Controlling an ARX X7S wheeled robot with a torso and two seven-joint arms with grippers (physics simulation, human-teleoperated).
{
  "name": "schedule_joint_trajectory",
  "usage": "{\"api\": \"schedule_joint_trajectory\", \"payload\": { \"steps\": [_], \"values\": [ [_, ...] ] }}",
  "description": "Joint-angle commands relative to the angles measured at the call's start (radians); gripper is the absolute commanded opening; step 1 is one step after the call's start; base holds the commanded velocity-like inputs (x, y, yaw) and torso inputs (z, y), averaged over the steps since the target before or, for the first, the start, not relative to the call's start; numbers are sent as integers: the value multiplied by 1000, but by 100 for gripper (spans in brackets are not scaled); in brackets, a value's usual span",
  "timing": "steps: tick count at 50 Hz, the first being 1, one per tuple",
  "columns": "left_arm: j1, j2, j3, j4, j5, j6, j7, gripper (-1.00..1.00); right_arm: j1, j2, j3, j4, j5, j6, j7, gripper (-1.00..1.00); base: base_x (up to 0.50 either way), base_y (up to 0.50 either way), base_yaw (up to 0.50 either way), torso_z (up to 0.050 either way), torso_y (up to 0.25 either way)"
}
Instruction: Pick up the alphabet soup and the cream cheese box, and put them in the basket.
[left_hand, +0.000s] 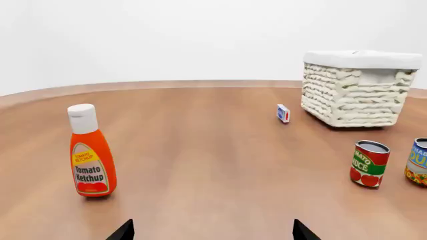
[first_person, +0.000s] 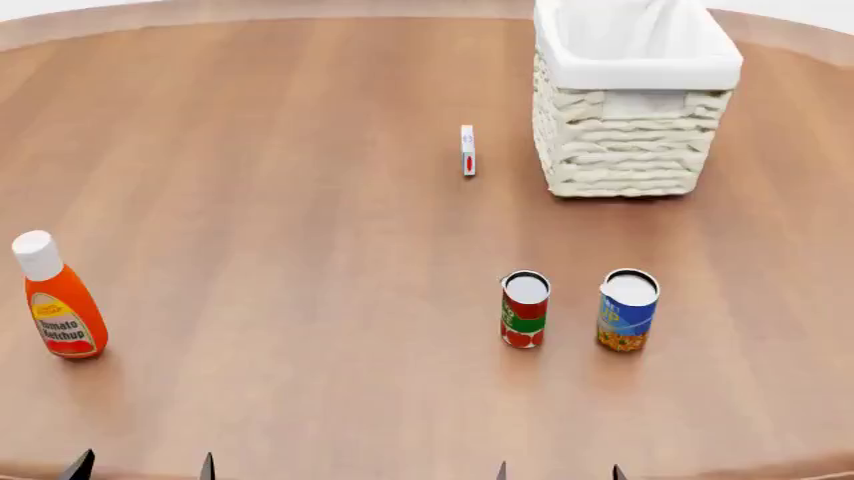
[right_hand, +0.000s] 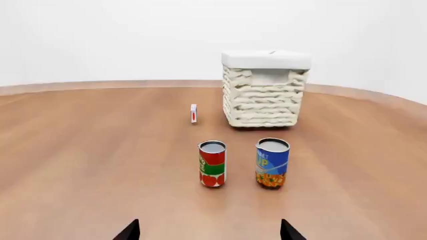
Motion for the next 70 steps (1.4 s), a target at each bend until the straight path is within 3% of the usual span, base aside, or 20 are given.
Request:
{"api": "schedule_joint_trajectory", "payload": {
  "steps": [1,16,30,42,44,46,52,70],
  "values": [
    [0,-10,11,0,-10,0,-11,100,0,9,0,0,9,0,13,100,0,0,0,0,0],
    [11,-55,46,48,-50,-9,-58,100,-9,60,-68,-106,12,80,66,100,0,0,0,0,0],
    [10,-95,-9,541,-198,-171,-97,100,-1,125,-162,-666,-170,414,83,100,0,0,0,0,0],
    [34,-105,-44,805,-390,-153,-93,100,83,158,-354,-1027,-427,687,14,100,0,0,0,0,0],
    [32,-106,-53,827,-423,-171,-109,100,87,123,-373,-1046,-509,689,-45,100,0,0,0,0,0],
    [28,-113,-67,865,-446,-176,-124,100,64,3,-336,-1047,-627,614,-195,100,0,0,0,0,0],
    [11,-134,-98,910,-498,-194,-160,100,58,2,-320,-1047,-627,591,-201,100,0,0,0,0,0],
    [25,-149,-73,879,-461,-143,-163,100,69,5,-329,-1046,-633,612,-204,100,153,0,0,0,0]
  ]
}}
